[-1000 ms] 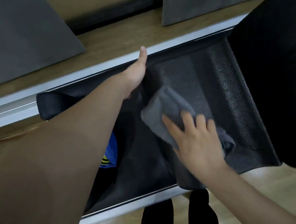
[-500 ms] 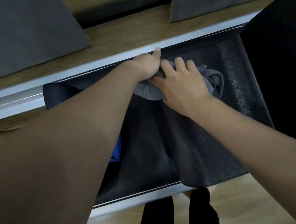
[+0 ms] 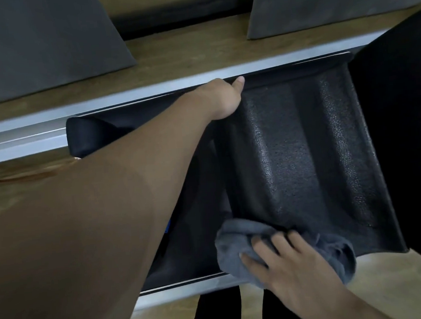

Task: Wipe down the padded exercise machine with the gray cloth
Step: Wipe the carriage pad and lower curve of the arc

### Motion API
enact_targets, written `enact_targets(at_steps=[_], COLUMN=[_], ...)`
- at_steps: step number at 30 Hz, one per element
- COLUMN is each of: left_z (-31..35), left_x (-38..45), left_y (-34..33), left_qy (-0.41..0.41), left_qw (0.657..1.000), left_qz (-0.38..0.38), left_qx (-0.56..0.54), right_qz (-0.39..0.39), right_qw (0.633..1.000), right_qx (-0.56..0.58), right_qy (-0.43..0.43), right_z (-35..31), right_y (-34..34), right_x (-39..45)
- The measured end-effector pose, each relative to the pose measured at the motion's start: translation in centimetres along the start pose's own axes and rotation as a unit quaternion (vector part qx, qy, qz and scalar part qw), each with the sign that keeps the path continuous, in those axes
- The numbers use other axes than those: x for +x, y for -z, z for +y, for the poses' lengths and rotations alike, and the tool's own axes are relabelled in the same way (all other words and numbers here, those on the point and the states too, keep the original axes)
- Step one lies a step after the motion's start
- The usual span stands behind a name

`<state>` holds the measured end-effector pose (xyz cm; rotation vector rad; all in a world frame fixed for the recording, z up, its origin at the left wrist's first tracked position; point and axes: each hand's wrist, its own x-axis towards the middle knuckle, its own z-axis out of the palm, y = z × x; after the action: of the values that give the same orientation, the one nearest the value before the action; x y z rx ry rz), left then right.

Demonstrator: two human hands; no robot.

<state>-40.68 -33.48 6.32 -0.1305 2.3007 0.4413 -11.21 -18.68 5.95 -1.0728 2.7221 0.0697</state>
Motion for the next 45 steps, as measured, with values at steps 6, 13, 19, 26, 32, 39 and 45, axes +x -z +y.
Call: enact_targets(at_steps=[6,13,19,26,32,39,45], left_z=[0.2,0.1,-0.6,-0.7,-0.5,-0.1,3.4], left_x=[0.1,0.3,0.4,0.1,-0.1,-0.5,-2.7], left_y=[-0.4,0.2,-0.5,-1.5,-3.2,-4.7,-10.9], left_qy=[0.001,0.011,-0.002,-0.007,0.013,0.017,0.086], left_qw=[1.0,0.999,1.0,0.998,0.992,0.977,0.892], left_qz=[0.006,0.021,0.011,-0.004,-0.001,0.045,0.147], left_qx=[-0.014,-0.03,-0.023,-0.057,-0.123,-0.206,-0.42], right_qz=[0.043,0.025,0.051,0.015,0.095,0.13,0.124], right_qw=[0.997,0.973,0.992,0.963,0.912,0.84,0.859], right_qx=[0.004,-0.052,0.022,0.148,0.157,0.187,0.202], right_qy=[-0.065,-0.223,-0.116,-0.224,-0.368,-0.493,-0.454], right_z=[7.6,8.5,2.1,3.1,11.3,16.6,10.7], right_y=[2.2,3.5,0.9,-0.4,-0.3,0.7,-0.5], right_x=[7.8,15.9,5.5,-4.1,3.2,10.1,2.8])
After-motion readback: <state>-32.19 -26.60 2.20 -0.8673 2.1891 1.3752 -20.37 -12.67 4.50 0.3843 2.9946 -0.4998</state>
